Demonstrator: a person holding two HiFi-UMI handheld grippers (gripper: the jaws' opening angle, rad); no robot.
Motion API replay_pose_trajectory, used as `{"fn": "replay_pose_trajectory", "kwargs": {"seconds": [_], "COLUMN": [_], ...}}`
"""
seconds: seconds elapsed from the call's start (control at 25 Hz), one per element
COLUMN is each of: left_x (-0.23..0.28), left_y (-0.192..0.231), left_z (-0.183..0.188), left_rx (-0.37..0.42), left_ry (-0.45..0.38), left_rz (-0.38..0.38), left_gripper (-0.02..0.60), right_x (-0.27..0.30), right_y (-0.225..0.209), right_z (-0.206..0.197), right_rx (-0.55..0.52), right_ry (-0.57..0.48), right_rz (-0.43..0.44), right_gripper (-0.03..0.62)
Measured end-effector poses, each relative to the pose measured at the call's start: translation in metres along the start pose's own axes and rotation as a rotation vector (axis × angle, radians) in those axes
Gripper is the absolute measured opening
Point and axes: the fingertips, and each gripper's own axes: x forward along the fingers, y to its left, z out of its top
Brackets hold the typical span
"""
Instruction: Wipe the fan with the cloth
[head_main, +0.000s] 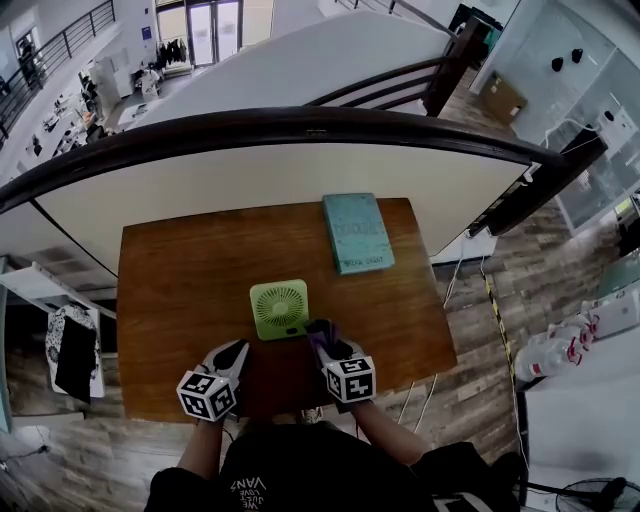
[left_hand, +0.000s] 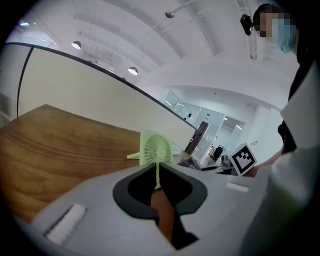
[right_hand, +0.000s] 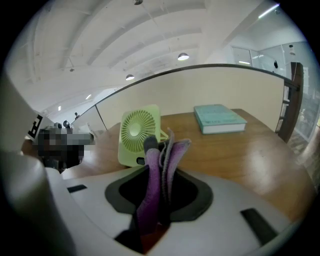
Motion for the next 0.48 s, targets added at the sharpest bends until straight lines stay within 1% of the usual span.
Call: {"fn": "replay_pose_trajectory", "kwargs": {"seconds": [0.32,0.48], "left_x": [-0.010,-0.016], "left_y": [-0.031,-0.051], "left_z": [0.035,0.050], "left_rx": [0.029,0.040], "left_ry": [-0.097,-0.126], "left_rz": [-0.009,-0.015], "left_gripper": [0.011,0.011], "right_x": [-0.037,-0.061], "right_y": [0.011,0.013], "right_z": [0.038,0.063], "right_rx": [0.001,-0.008], "right_ry": [-0.122,-0.193], "right_rz": [0.054,0.081], "right_gripper": [0.111,0.111]}}
